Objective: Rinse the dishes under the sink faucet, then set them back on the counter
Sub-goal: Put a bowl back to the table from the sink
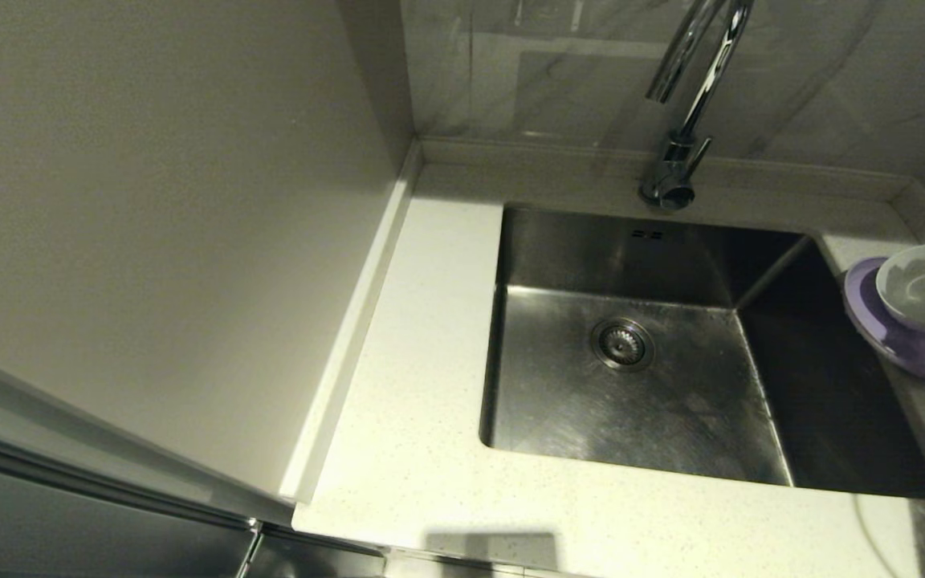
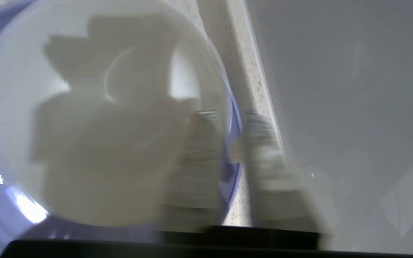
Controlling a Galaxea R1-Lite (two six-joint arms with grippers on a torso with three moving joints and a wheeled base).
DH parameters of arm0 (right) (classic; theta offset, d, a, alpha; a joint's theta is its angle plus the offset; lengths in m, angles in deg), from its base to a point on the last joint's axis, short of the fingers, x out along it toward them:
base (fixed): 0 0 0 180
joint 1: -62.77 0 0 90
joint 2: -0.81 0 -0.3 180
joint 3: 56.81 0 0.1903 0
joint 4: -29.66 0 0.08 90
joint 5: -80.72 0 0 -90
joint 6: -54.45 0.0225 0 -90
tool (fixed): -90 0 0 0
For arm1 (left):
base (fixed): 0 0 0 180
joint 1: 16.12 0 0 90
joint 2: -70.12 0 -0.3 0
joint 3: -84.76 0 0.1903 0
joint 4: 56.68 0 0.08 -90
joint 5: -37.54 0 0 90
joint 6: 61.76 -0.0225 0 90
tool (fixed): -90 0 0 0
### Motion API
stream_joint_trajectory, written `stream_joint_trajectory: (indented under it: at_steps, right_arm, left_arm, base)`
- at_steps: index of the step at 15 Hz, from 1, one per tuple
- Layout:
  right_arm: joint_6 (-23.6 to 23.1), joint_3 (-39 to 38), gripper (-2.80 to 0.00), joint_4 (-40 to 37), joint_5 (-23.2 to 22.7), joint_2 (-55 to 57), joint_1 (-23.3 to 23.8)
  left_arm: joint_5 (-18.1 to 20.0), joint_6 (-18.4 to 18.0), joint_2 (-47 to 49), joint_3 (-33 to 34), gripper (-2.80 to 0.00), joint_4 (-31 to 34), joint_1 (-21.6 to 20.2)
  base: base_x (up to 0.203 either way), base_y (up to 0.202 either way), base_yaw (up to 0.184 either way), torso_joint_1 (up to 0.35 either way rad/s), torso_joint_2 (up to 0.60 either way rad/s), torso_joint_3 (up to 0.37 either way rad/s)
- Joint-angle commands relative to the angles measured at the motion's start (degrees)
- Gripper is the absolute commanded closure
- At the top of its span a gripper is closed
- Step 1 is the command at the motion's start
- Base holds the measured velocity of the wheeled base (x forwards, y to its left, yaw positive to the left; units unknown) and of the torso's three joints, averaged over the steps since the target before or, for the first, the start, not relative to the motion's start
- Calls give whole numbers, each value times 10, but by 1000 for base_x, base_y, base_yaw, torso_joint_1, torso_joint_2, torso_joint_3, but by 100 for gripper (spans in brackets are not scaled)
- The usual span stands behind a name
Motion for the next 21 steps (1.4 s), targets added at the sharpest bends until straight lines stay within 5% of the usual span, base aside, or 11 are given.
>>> stream_joint_trajectory:
  at_steps: [1, 9, 17, 18, 21]
  right_arm:
    - [0, 10, -280, 0, 1, 5, 0]
    - [-1, 42, -280, 1, 0, -32, -3]
    - [-42, 68, -280, -3, 7, -114, -147]
    - [-54, 65, 0, 0, 26, -125, -170]
    - [-102, 30, 0, 4, 86, -171, -209]
  left_arm:
    - [0, 0, -2, 0, 0, 0, 0]
    - [0, 0, -2, 0, 0, 0, 0]
    - [0, 0, -2, 0, 0, 0, 0]
    - [0, 0, -2, 0, 0, 0, 0]
    - [0, 0, -2, 0, 0, 0, 0]
  base:
    - [0, 0, 0, 0, 0, 0]
    - [0, 0, 0, 0, 0, 0]
    - [0, 0, 0, 0, 0, 0]
    - [0, 0, 0, 0, 0, 0]
    - [0, 0, 0, 0, 0, 0]
